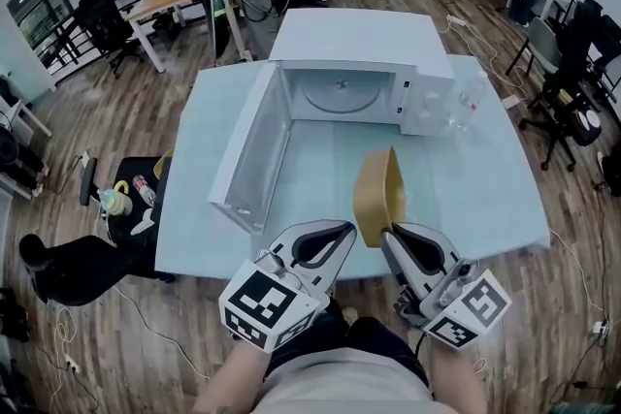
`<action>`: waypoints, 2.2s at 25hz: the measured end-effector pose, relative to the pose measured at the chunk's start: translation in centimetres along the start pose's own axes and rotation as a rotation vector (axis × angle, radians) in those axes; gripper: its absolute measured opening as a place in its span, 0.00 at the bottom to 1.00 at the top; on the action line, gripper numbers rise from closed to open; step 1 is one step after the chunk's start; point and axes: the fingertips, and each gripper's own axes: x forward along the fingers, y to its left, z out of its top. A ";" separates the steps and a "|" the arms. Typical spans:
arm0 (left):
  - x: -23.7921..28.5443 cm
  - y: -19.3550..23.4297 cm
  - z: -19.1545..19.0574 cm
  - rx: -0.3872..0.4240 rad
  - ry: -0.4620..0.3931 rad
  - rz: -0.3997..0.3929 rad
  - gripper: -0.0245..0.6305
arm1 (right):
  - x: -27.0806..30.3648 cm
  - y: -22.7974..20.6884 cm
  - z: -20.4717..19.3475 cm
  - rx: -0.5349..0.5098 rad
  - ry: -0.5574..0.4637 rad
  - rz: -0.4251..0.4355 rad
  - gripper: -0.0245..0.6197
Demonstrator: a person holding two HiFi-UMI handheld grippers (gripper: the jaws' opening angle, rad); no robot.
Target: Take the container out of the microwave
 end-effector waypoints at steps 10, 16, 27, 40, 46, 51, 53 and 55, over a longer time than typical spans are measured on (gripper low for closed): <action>-0.6 0.6 -0.4 -0.015 -0.006 0.032 0.06 | 0.0 -0.6 -0.3 -0.025 0.020 -0.008 0.08; -0.8 0.6 -0.5 -0.026 -0.008 0.038 0.06 | -0.2 -1.2 -0.8 -0.026 0.052 -0.018 0.08; -0.4 0.5 -0.9 -0.023 0.013 0.036 0.06 | -0.5 -2.1 -0.8 -0.028 0.047 -0.040 0.08; 0.2 -0.1 -1.2 0.046 0.046 0.038 0.06 | -0.9 -2.5 -1.1 -0.033 0.053 -0.054 0.08; -0.2 0.3 -1.5 0.040 0.049 0.048 0.06 | -0.9 -2.5 -1.0 -0.033 0.048 -0.050 0.08; -0.3 0.5 -1.7 0.018 0.048 0.055 0.06 | -0.7 -2.4 -1.8 -0.046 0.080 -0.040 0.08; -0.2 0.7 -1.7 0.030 0.057 0.065 0.06 | -0.6 -2.3 -1.8 -0.054 0.087 -0.036 0.08; -0.2 0.6 -1.7 0.032 0.060 0.067 0.06 | -0.6 -2.2 -1.6 -0.057 0.087 -0.032 0.08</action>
